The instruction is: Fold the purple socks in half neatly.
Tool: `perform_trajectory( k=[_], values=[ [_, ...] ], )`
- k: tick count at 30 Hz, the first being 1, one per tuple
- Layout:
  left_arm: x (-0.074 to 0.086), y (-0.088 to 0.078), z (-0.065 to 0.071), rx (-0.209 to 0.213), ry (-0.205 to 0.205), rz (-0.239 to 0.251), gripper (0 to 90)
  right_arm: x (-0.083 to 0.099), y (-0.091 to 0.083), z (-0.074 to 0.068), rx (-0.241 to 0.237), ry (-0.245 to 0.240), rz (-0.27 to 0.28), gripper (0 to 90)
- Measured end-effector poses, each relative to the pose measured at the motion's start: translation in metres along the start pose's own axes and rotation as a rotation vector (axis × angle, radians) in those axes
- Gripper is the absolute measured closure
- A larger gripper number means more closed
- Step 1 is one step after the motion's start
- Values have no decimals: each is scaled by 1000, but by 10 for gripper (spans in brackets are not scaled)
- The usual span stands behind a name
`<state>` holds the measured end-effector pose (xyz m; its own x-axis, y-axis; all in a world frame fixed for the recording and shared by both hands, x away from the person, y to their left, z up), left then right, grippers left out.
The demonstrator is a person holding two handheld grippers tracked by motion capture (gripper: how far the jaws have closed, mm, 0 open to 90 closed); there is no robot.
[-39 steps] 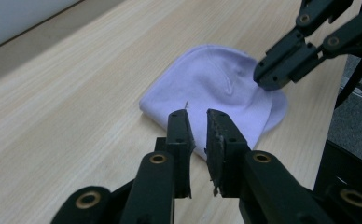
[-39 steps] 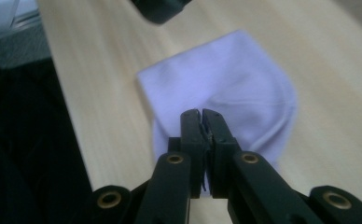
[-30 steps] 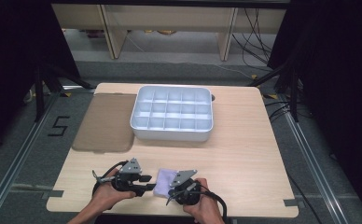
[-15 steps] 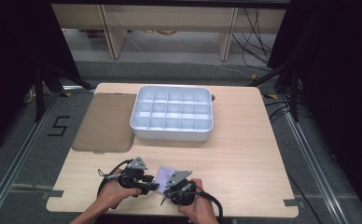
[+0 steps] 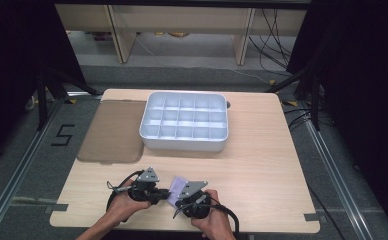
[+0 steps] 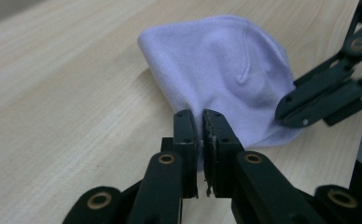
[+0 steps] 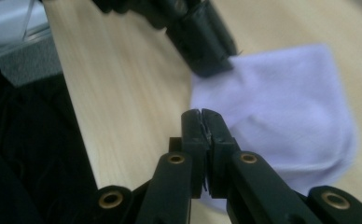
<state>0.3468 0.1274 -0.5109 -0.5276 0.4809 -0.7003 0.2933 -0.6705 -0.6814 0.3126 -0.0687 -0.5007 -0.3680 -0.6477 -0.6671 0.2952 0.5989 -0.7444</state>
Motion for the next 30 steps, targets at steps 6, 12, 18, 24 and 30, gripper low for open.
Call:
perform_trajectory(
  k=[6, 12, 18, 24, 30],
  values=[
    [-6, -6, 2, -6, 47, -1, 839, -15, -1, 7, 24, 27, 33, 889],
    [-10, -11, 11, -8, 111, 8, 841, -8, 18, 9, -10, 49, -47, 896],
    [-10, -11, 16, -15, 125, 5, 841, -12, 0, 24, 34, 77, 24, 896],
    [-12, -12, 16, -26, 165, -12, 843, -7, 6, 50, 102, 96, -4, 900],
    [-12, -11, 17, -21, 170, 2, 842, -9, 5, 52, 101, 99, 35, 897]
  ],
)
Point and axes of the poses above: each handheld gripper's, and its own axes: y roughly forward along the jaws, x roughly out of its underside, z roughly to its right, the point moved 1 cm from there along y, roughly forward along the jaws
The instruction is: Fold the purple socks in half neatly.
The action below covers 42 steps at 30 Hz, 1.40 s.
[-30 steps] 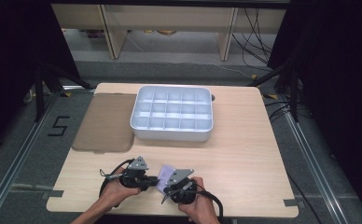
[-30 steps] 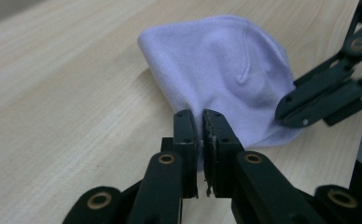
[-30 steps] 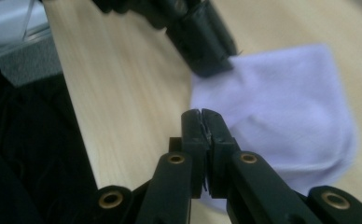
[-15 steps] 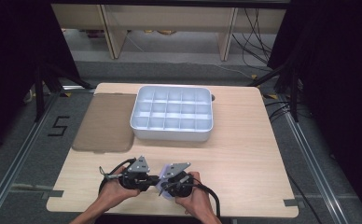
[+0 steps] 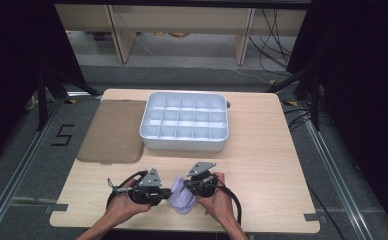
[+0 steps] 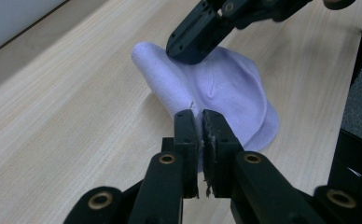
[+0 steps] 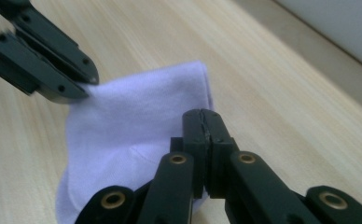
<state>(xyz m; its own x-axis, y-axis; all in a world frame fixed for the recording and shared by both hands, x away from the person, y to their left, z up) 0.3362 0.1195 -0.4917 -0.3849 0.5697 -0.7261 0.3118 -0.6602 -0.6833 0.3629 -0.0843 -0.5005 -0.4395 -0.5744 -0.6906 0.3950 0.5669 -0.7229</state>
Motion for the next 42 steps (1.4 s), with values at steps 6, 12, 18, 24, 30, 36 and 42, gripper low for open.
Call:
perform_trajectory(
  k=[6, 12, 18, 24, 30, 36, 42],
  values=[
    [1, -2, -1, -3, 10, 0, 842, -2, -21, -4, -12, 22, 11, 893],
    [0, -4, 3, 8, 10, 21, 841, 17, -30, -15, -52, -18, -41, 878],
    [-6, -7, 10, 1, 55, 31, 840, 25, -24, -13, -47, 15, -87, 879],
    [-13, -1, 26, 52, 122, 35, 838, 26, -22, -12, -54, 36, -84, 880],
    [-14, 10, 39, 89, 149, 19, 834, 26, -23, -10, -49, 63, -92, 880],
    [-13, 23, 47, 107, 171, -15, 831, 25, -33, -3, -30, 102, -94, 880],
    [-10, 30, 48, 118, 176, -29, 824, 11, -56, 5, -9, 70, 48, 880]
  ],
)
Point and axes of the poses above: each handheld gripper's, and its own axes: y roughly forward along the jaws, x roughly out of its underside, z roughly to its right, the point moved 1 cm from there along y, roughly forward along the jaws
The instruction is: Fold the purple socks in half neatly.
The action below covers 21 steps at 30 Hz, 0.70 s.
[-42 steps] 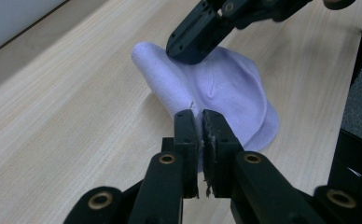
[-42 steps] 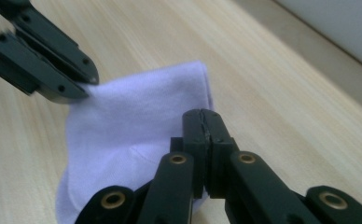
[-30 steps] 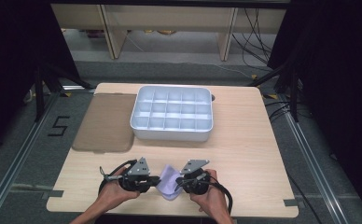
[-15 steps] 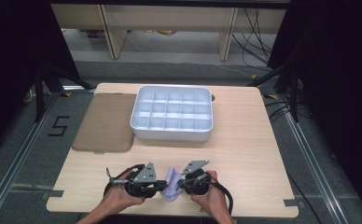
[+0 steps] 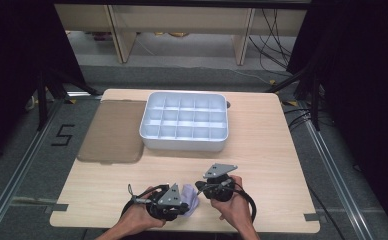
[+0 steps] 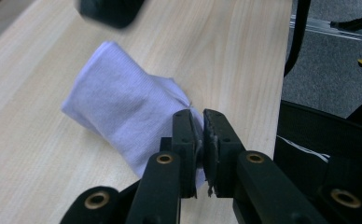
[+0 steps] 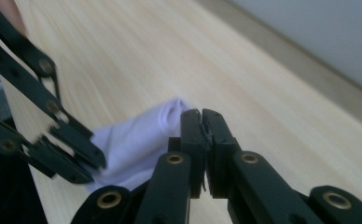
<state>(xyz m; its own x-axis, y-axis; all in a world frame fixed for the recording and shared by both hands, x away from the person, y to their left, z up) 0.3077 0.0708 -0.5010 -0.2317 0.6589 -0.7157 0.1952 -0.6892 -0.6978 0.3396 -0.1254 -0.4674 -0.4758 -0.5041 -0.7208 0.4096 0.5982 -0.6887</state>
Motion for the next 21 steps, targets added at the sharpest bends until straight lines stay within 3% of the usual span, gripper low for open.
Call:
perform_trajectory(
  k=[1, 5, 6, 7, 9, 10, 11, 13, 14, 16, 17, 18, 19, 21],
  values=[
    [0, 0, 1, 3, -5, -4, 823, -3, -2, 0, -21, -5, 28, 881],
    [0, 1, 1, -1, -12, 0, 823, -6, 2, -3, -62, -18, 45, 881],
    [0, 1, 2, -1, -20, 5, 822, -7, 3, -7, -62, 5, 39, 881],
    [1, 0, 0, -1, -7, -7, 822, -7, 6, -8, -79, -18, 41, 881],
    [1, 1, 1, 6, -36, 10, 812, -5, 15, -15, -73, -46, 2, 892],
    [1, 1, 1, 6, -36, 10, 802, -5, 15, -15, -73, -46, 2, 892],
    [1, -1, -1, 4, -26, 5, 802, -4, 16, -15, -60, -63, -43, 894],
    [0, -4, 0, 12, -72, 38, 787, 5, 23, -14, -35, -52, -92, 896],
    [-1, -9, -2, 3, -68, 51, 770, 7, 24, -12, -43, -55, -110, 898],
    [-3, -21, -4, -12, -62, 83, 749, 11, 27, -10, -45, -41, -119, 898],
    [-6, -31, -8, -22, -77, 130, 744, 9, 27, -8, -40, -67, -109, 898],
    [-6, -31, -8, -22, -77, 130, 750, 9, 27, -8, -40, -67, -109, 898],
    [-7, -36, -9, -23, -115, 156, 760, 9, 28, -8, -36, -74, -107, 898],
    [-7, -36, -9, -24, -115, 157, 775, 9, 28, -9, -38, -69, -109, 898]
  ],
)
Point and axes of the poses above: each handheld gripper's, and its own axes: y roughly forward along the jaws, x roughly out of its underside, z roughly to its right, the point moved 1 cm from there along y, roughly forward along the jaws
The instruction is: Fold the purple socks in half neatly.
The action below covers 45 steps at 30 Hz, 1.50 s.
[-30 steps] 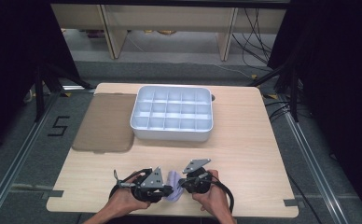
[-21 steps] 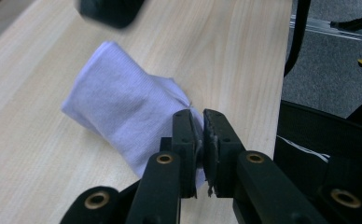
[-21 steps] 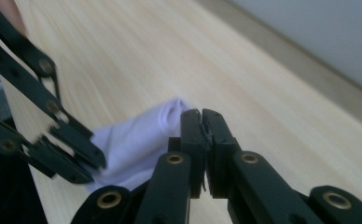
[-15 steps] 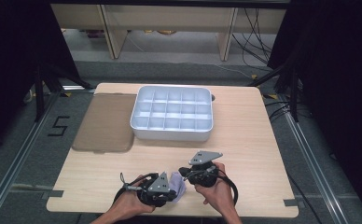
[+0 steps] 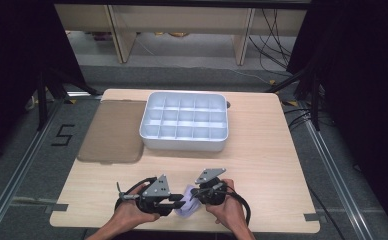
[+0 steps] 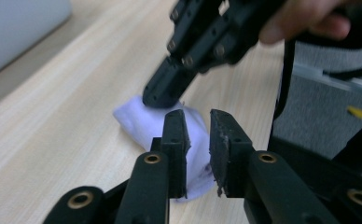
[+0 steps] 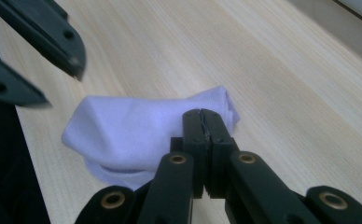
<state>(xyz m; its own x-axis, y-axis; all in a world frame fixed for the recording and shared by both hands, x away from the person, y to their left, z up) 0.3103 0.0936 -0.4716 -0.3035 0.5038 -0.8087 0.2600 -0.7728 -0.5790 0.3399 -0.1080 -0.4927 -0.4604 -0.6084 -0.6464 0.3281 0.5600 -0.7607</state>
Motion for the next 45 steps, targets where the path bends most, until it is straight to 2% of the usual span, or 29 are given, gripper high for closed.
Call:
perform_trajectory(
  k=[3, 4, 6, 8, 9, 10, 11, 12, 14, 16, 17, 19, 20, 22, 24, 25, 26, 28, 30, 32, 33, 34, 35, 38, 40, 41, 42, 43, 45],
  values=[
    [4, 9, 2, 9, 21, -48, 812, 0, 0, 0, 10, -7, 9, 898],
    [9, 17, 5, 28, 21, -73, 832, 0, 0, 0, 3, -3, 3, 898],
    [12, 20, 5, 28, 13, -94, 836, 0, -1, 0, -2, 6, -4, 898],
    [22, 29, -5, 10, 14, -141, 843, 1, -1, 0, -4, -1, 0, 898],
    [22, 29, -5, 10, 14, -141, 851, 1, -1, 0, -4, -1, 0, 898],
    [24, 30, -9, 32, -8, -123, 851, 1, -1, -1, -9, 15, -11, 898],
    [24, 29, -10, 32, -47, -121, 853, 1, -1, -1, -6, 8, -9, 899],
    [24, 27, -13, -3, -18, -127, 849, 1, 0, -2, -7, 14, -5, 899],
    [24, 26, -17, -14, -6, -135, 844, 2, -2, -2, -11, 9, -14, 898],
    [24, 27, -18, -16, -8, -129, 843, 2, -1, -1, -8, 4, -8, 897],
    [24, 27, -17, -16, -27, -129, 842, 2, -2, -2, -12, 8, -9, 895],
    [24, 26, -18, -18, 4, -135, 840, 2, -3, -2, -4, 28, -17, 847],
    [24, 27, -16, -21, -2, -127, 839, 2, -3, -1, -13, 8, 12, 793],
    [24, 27, -17, -23, 3, -132, 837, 0, -7, 0, 5, 61, 5, 637],
    [24, 26, -18, -25, 14, -143, 835, -1, -8, 4, 19, 48, -5, 569],
    [24, 26, -18, -23, 13, -145, 831, -1, -4, 7, 17, 77, 3, 531],
    [24, 26, -18, -22, 12, -144, 831, -1, -4, 7, 17, 77, 3, 531],
    [24, 26, -18, -26, 17, -147, 829, -1, 0, 12, 3, 92, -12, 467],
    [24, 26, -18, -26, 17, -147, 828, -2, 2, 13, -2, 94, -18, 455],
    [24, 26, -18, -26, 1, -139, 821, -2, 6, 16, -18, 136, -40, 427],
    [24, 26, -18, -26, 1, -139, 820, -2, 8, 16, -34, 153, -49, 427],
    [25, 27, -17, -24, -26, -124, 820, -2, 8, 16, -34, 153, -49, 427],
    [25, 27, -17, -24, -27, -122, 819, -2, 9, 18, -35, 142, -47, 429],
    [25, 27, -18, -23, -20, -127, 817, -2, 14, 19, -74, 164, -55, 442],
    [25, 26, -20, -26, 10, -138, 815, -1, 16, 23, -106, 173, -72, 466],
    [25, 26, -19, -16, -4, -130, 815, -1, 16, 23, -106, 173, -72, 466],
    [26, 26, -19, -22, -6, -125, 810, 1, 18, 25, -141, 194, -63, 494],
    [26, 25, -19, -23, 6, -133, 810, 1, 18, 25, -141, 194, -63, 494],
    [27, 24, -18, -26, -18, -126, 801, 3, 17, 26, -179, 191, -49, 528]
  ],
)
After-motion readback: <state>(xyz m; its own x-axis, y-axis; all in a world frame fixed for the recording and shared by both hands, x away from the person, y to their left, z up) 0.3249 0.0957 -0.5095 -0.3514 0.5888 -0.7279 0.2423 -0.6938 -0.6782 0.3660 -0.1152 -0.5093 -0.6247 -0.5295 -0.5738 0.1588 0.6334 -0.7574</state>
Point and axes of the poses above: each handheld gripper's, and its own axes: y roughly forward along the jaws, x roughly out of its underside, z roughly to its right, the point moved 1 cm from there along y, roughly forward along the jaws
